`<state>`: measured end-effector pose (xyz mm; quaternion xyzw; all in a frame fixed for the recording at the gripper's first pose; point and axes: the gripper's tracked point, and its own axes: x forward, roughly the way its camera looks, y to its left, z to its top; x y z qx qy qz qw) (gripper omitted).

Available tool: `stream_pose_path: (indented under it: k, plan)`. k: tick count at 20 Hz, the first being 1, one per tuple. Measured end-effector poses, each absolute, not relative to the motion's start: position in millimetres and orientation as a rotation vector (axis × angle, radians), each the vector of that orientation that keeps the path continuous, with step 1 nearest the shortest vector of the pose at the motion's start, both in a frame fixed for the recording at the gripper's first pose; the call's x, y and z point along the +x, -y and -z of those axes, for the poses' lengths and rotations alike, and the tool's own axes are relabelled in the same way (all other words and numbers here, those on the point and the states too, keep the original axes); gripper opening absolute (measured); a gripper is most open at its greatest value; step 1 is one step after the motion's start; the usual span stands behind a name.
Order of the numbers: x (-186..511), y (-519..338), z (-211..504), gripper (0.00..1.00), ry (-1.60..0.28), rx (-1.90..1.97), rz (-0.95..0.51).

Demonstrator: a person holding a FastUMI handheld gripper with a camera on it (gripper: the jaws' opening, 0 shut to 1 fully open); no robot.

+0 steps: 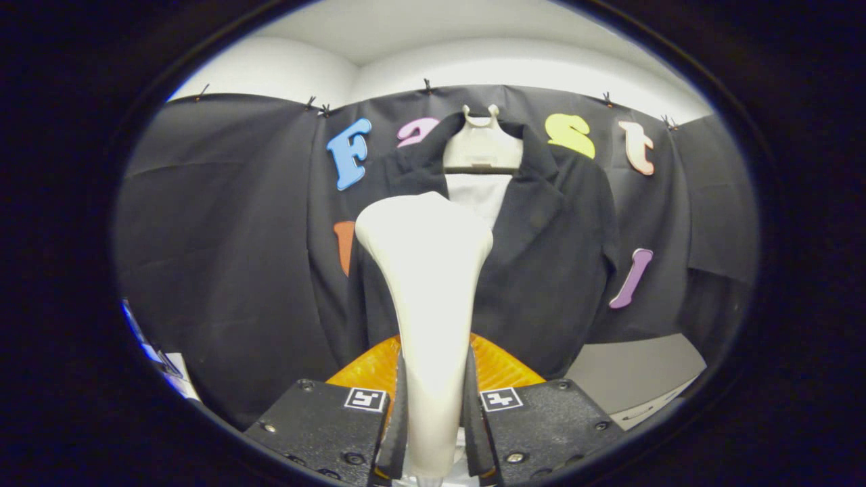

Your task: Iron the clothes twice with a garment steamer, once on the left side and once on the right side.

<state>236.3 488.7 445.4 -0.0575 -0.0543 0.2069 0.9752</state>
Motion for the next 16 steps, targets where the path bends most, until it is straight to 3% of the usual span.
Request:
stream_pose_path:
  k: [9, 16]
  plan:
    - [263.6, -548.3, -492.3, 0.37, 0.146, -0.161, -0.39]
    - [292.2, -555.3, -472.7, 0.37, 0.093, -0.184, -0.359]
